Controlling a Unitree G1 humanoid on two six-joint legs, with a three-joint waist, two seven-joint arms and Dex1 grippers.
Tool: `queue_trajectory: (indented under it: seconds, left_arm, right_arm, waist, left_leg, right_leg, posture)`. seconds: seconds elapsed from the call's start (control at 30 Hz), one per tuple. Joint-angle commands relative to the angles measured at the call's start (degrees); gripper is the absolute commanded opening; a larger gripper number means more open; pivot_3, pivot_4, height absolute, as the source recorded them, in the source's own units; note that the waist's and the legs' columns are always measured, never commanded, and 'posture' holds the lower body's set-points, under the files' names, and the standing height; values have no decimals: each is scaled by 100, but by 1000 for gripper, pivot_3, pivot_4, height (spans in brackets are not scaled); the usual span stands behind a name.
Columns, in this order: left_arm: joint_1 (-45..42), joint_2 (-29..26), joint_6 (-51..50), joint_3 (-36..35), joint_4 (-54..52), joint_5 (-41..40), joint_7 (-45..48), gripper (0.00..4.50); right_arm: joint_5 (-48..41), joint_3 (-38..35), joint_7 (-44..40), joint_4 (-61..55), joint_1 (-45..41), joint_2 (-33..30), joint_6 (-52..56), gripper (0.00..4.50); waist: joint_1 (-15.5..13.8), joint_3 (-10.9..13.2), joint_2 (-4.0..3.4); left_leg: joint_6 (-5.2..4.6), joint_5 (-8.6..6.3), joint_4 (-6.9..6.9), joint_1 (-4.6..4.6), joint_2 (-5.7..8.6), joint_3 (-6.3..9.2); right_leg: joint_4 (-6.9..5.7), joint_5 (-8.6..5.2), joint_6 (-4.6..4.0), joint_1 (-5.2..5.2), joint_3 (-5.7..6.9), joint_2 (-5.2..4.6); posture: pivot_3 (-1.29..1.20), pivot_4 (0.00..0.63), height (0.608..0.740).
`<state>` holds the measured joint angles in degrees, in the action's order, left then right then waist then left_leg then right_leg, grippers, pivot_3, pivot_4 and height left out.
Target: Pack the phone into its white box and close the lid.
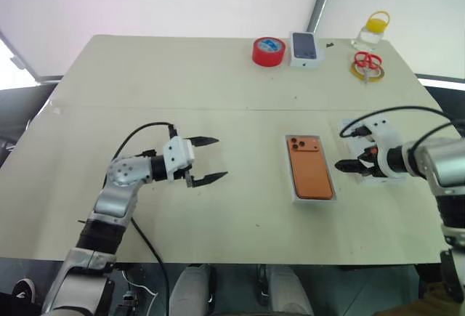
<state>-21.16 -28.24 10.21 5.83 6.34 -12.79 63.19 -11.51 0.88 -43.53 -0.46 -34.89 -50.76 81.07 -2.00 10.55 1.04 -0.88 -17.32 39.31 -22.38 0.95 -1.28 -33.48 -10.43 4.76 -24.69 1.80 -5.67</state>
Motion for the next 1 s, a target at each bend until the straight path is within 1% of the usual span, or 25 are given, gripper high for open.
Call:
queue_trajectory:
  seconds: [0.03,0.23,0.33,0.4,0.43,0.53,0.6,0.63,0.87,0.93,1.0]
  left_arm:
    - [182,-131,273,-158,-328,-117,-1,4311]
    - [420,-211,420,-284,-602,-181,-155,4311]
    - [445,-203,385,-300,-712,-185,-262,4311]
    - [471,-192,364,-280,-767,-160,-305,4383]
    - [490,-186,356,-268,-794,-147,-327,4383]
    - [535,-180,311,-249,-875,-130,-391,4383]
    - [548,-185,261,-251,-925,-147,-427,4383]
    - [551,-188,248,-251,-942,-149,-442,4383]
    - [524,-198,198,-280,-892,-155,-511,4383]
    - [496,-197,173,-286,-862,-161,-528,4383]
    - [476,-166,146,-286,-821,-153,-570,4383]
  right_arm:
    - [-52,60,172,242,-261,-43,166,3884]
    - [-128,347,278,798,-766,76,171,3884]
    - [-147,459,310,977,-844,117,98,3884]
    - [-171,463,338,1078,-832,177,66,3353]
    - [-190,468,338,1113,-823,210,56,3004]
    - [-104,512,476,1233,-731,285,-79,1531]
    - [-54,502,576,1372,-712,333,-173,413]
    - [-44,503,614,1403,-700,351,-201,14]
    - [-24,177,963,1527,-786,572,-196,14]
    - [-107,-243,1103,1659,-994,741,-184,14]
    - [-55,-400,1238,1686,-1122,773,-483,14]
  waist:
    - [-11,0,-1]
    - [15,1,-4]
    - [45,1,-4]
    - [59,1,-4]
    - [74,1,-4]
    - [135,0,-4]
    - [148,0,-3]
    - [155,-1,-2]
    - [174,-22,23]
    - [180,-23,22]
    - [183,-19,16]
  left_leg:
    - [0,0,0,0,0,1]
    - [-1,0,-1,-3,3,-8]
    - [-1,0,-1,-2,0,-6]
    - [-1,0,-1,-2,-1,-6]
    - [-1,0,-1,-2,-1,-7]
    - [-1,0,-1,-3,0,-7]
    - [-1,0,-1,-1,0,-7]
    - [-1,0,-1,0,-1,-7]
    - [-1,0,-1,10,-8,-7]
    - [-1,0,-1,10,-8,-7]
    - [-1,0,-1,9,-8,-9]
  right_leg:
    - [0,0,0,0,2,0]
    - [1,1,1,-3,-4,0]
    - [-1,1,1,-3,-2,5]
    - [-1,1,2,-3,-1,6]
    - [-1,2,3,-3,-2,6]
    - [0,3,5,0,-2,6]
    - [0,3,6,0,-2,6]
    - [0,4,7,0,-2,8]
    - [0,2,4,10,-2,12]
    - [0,2,4,10,-2,12]
    - [0,3,5,8,-3,12]
  posture:
    - [0,150,739]
    - [0,150,739]
    - [0,150,739]
    - [0,150,739]
    - [0,150,739]
    - [0,150,739]
    - [0,150,739]
    - [0,150,739]
    - [0,150,739]
    - [0,150,739]
    - [0,150,739]
